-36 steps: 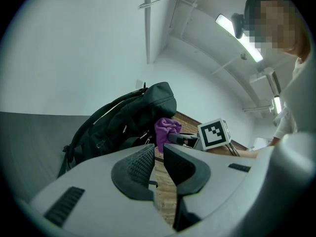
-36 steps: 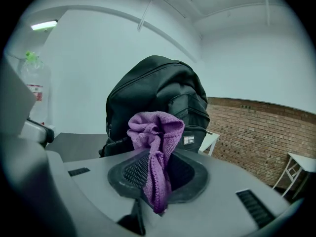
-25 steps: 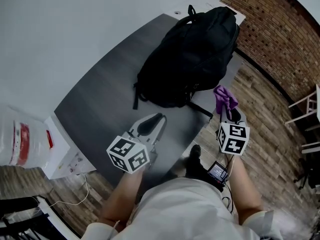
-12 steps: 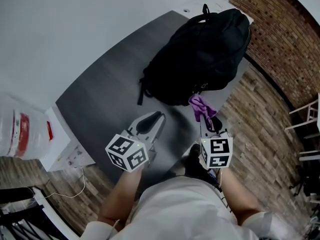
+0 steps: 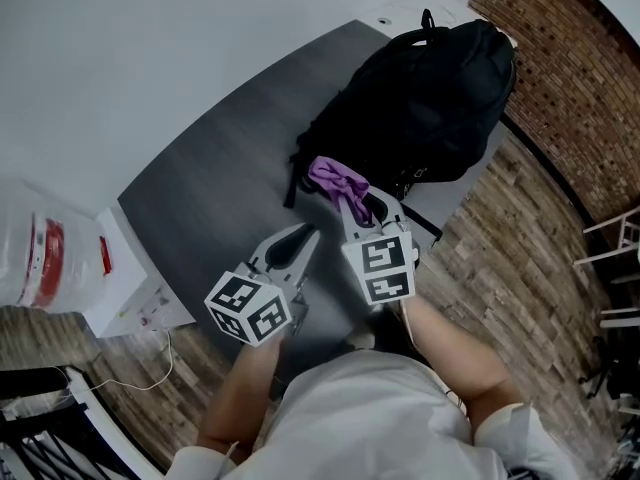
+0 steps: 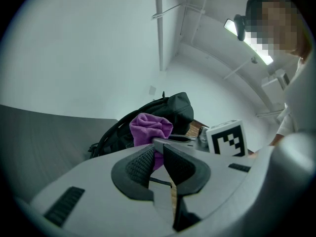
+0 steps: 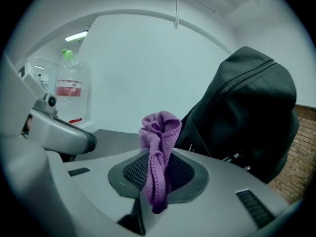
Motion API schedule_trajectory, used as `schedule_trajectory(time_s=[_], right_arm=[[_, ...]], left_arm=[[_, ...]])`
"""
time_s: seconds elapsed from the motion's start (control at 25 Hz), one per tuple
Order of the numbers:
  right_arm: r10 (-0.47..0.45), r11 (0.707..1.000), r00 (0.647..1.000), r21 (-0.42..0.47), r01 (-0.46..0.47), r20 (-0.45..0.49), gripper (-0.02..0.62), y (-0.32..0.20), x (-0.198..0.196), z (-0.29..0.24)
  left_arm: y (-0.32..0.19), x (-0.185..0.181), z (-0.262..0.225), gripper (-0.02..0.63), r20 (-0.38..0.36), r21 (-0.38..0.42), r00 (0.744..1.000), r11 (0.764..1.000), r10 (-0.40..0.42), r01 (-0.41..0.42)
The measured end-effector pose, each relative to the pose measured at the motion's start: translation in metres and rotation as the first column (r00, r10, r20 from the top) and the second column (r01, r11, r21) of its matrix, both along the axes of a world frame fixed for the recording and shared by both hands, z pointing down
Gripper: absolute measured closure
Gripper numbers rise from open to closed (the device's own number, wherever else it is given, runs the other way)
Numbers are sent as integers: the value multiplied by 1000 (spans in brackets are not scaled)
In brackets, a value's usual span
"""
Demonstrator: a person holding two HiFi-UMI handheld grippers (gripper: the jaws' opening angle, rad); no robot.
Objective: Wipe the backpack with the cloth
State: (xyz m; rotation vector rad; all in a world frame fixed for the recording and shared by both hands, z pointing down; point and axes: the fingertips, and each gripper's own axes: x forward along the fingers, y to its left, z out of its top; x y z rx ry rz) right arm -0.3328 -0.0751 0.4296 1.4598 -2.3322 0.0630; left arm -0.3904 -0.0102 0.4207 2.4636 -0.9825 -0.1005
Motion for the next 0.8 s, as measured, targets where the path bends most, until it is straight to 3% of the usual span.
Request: schedule_trajectory(time_s=[0.24, 0.44, 0.8], right_arm=[[30, 998, 999, -60, -32, -39, 517, -44, -18, 28], [86, 991, 992, -98, -95, -98, 518, -61, 7, 50], [115, 987, 989, -101, -124, -97, 518, -51, 28, 57]], left_arm=[[1, -11, 2, 549, 4, -7, 1000, 1000, -22, 22], [3, -11, 5, 549, 10, -16, 1000, 1000, -22, 22], [4, 5, 5, 549, 19, -20, 1000, 1000, 15, -15]])
